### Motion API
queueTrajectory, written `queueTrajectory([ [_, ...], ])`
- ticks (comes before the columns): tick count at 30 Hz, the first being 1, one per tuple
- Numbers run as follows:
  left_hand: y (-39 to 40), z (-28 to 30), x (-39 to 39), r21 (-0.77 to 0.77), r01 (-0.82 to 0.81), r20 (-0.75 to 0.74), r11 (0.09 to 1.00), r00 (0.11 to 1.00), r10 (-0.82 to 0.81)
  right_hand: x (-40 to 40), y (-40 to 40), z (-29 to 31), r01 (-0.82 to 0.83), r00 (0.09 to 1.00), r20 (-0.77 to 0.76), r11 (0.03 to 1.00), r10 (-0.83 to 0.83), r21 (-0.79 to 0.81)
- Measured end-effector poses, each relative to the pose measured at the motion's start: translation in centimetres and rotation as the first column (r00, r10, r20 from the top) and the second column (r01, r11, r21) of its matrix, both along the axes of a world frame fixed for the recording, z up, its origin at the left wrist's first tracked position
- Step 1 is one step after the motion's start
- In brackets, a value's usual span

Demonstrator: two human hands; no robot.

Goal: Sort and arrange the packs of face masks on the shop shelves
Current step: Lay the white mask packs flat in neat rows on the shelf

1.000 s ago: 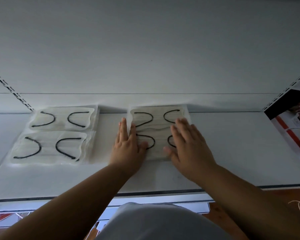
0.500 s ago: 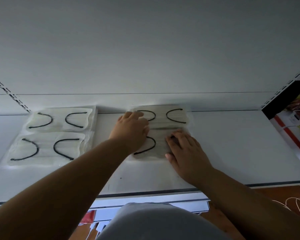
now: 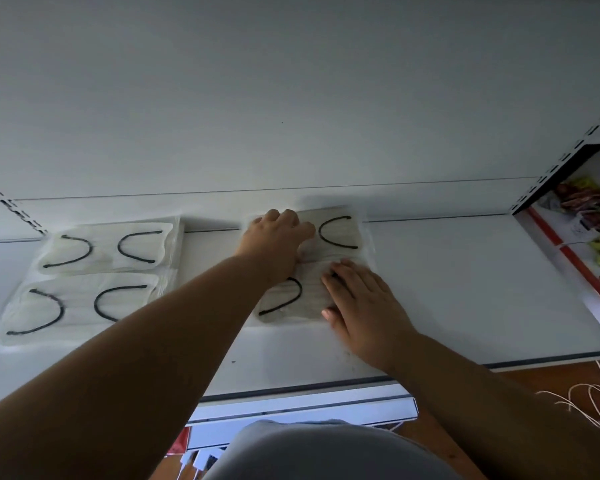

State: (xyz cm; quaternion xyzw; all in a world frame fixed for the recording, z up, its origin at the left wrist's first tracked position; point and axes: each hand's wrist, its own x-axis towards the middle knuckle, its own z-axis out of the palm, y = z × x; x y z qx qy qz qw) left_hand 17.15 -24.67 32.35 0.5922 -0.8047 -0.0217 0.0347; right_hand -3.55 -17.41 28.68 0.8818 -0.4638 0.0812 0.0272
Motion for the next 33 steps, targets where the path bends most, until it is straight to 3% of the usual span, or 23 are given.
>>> queueTrajectory([
  [6,-0.1,0.5,-0.5,0.036,-0.011,0.032,0.999,0.999,0.009,-0.1,-0.4,0.8,-0.013,1.0,0.006,0.999,0.013,0.044],
  [13,4.5,-1.3,-0.5,-0.018,-0.101,-0.172,0.995,0.98,0.096,-0.4,-1.3,0.8,-0.047,0.999,0.023,0.997,0.045,0.068],
  [25,6.6,-3.4,-0.4,0.029,-0.083,-0.022,0.996,0.996,0.084,-0.6,-1.9,0.6,-0.081,0.993,-0.08,0.995,0.086,0.059],
  [30,6.8,-3.3,-0.4,0.036,-0.106,0.006,0.994,0.994,0.106,0.1,-2.8,3.2,-0.04,0.987,0.153,0.995,0.053,-0.086],
  [31,6.7,-3.4,-0.4,0.037,-0.108,0.008,0.993,0.994,0.108,0.5,-3.6,3.8,-0.002,0.989,0.145,0.997,0.013,-0.073],
  [33,6.7,-3.4,-0.4,0.044,-0.105,0.017,0.993,0.994,0.105,1.0,-5.5,4.3,0.088,0.994,0.056,0.99,-0.095,0.112],
])
